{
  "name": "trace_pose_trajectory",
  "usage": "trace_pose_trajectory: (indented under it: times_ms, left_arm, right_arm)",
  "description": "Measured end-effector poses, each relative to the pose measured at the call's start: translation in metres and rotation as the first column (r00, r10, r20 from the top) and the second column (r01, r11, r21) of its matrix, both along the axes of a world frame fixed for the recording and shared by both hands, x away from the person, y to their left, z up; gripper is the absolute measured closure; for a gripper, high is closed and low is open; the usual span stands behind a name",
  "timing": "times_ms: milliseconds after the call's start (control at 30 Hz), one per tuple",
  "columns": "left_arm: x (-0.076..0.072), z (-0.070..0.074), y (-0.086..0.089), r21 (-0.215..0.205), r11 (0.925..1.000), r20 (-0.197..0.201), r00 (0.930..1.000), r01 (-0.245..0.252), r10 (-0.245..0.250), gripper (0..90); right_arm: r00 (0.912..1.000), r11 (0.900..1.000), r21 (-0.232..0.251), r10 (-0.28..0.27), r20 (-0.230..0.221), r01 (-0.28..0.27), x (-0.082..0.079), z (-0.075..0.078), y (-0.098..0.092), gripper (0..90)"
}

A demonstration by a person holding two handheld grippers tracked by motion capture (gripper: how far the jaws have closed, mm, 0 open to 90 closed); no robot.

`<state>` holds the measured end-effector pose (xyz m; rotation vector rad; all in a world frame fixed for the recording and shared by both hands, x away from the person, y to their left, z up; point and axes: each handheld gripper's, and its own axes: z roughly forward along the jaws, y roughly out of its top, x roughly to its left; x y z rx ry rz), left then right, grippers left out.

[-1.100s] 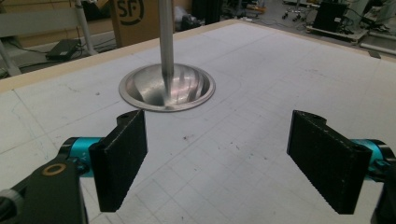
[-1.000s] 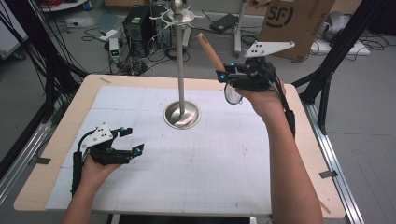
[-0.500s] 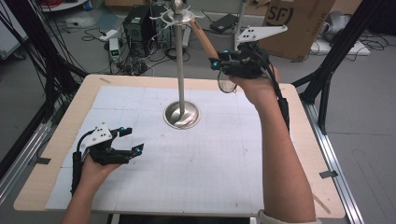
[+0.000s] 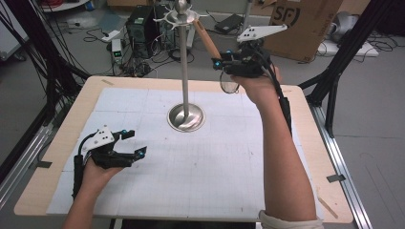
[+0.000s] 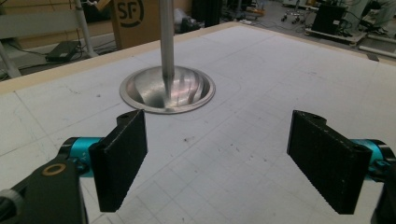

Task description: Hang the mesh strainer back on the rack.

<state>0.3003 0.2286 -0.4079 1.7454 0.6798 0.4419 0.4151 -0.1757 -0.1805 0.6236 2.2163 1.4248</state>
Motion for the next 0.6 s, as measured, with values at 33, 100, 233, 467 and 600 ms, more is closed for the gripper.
trace_pose_trajectory:
  times_ms: [33, 100, 233, 467, 600]
  left_arm:
    - [0.000, 0.000, 0.000, 0.001, 1.0000, 0.001, 1.0000, 0.000, 0.000, 20.7]
    - [0.000, 0.000, 0.000, 0.000, 1.0000, 0.003, 1.0000, -0.002, 0.002, 20.7]
    - [0.000, 0.000, 0.001, 0.000, 1.0000, 0.002, 1.0000, -0.004, 0.004, 20.7]
    - [0.000, 0.001, 0.003, -0.008, 0.9999, 0.005, 1.0000, -0.007, 0.007, 20.7]
    - [0.000, 0.001, 0.003, -0.011, 0.9999, 0.006, 1.0000, -0.005, 0.005, 20.7]
  right_arm:
    - [0.9999, 1.000, 0.002, -0.005, -0.009, 0.005, 0.001, 0.000, 0.000, 68.3]
    - [0.9998, 1.000, 0.004, -0.009, -0.016, 0.009, 0.003, -0.002, 0.001, 68.2]
    - [0.9995, 1.000, -0.004, -0.021, -0.025, 0.021, 0.008, -0.005, 0.003, 68.2]
    - [0.9988, 0.999, -0.033, -0.024, -0.042, 0.022, 0.015, -0.008, 0.015, 68.2]
    - [0.9984, 0.999, -0.042, -0.020, -0.052, 0.018, 0.019, -0.010, 0.022, 68.1]
